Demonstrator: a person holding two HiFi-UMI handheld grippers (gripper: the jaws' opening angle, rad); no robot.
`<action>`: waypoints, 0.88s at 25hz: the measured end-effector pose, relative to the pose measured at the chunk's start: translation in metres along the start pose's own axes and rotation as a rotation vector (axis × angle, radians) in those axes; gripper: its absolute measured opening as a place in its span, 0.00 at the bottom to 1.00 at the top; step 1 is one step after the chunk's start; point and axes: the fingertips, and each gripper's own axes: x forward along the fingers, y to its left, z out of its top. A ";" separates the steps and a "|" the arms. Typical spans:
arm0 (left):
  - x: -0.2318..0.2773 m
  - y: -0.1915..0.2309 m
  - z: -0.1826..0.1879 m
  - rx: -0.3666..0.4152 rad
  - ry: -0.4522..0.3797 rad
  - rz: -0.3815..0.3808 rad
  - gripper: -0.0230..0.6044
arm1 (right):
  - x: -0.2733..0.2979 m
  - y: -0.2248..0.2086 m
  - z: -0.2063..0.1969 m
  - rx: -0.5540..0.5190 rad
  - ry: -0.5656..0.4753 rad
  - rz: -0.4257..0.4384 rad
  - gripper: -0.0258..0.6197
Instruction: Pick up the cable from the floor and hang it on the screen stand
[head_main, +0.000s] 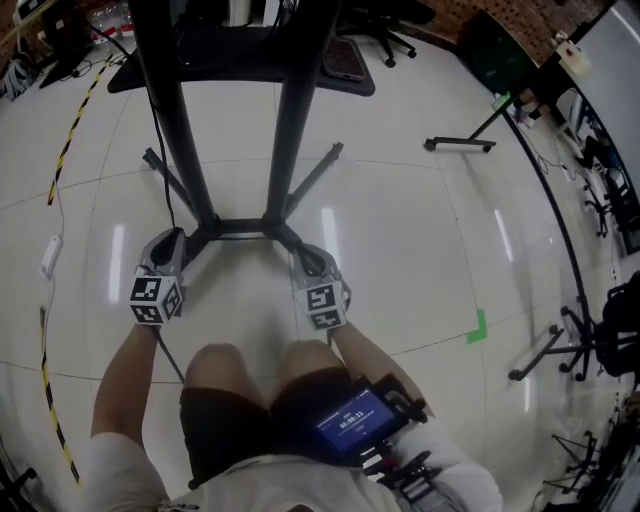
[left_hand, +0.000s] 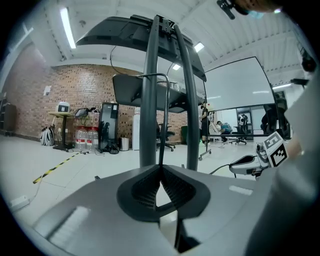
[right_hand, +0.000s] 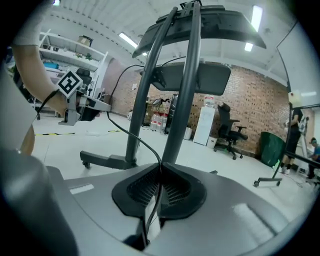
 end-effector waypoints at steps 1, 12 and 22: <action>0.002 0.000 0.011 0.001 -0.014 -0.001 0.06 | -0.001 -0.006 0.011 -0.011 -0.017 -0.009 0.09; -0.003 0.001 0.105 0.031 -0.078 -0.017 0.07 | -0.020 -0.046 0.114 0.016 -0.115 -0.056 0.09; -0.046 -0.003 0.216 -0.068 0.011 0.017 0.07 | -0.082 -0.063 0.242 0.058 -0.049 -0.027 0.09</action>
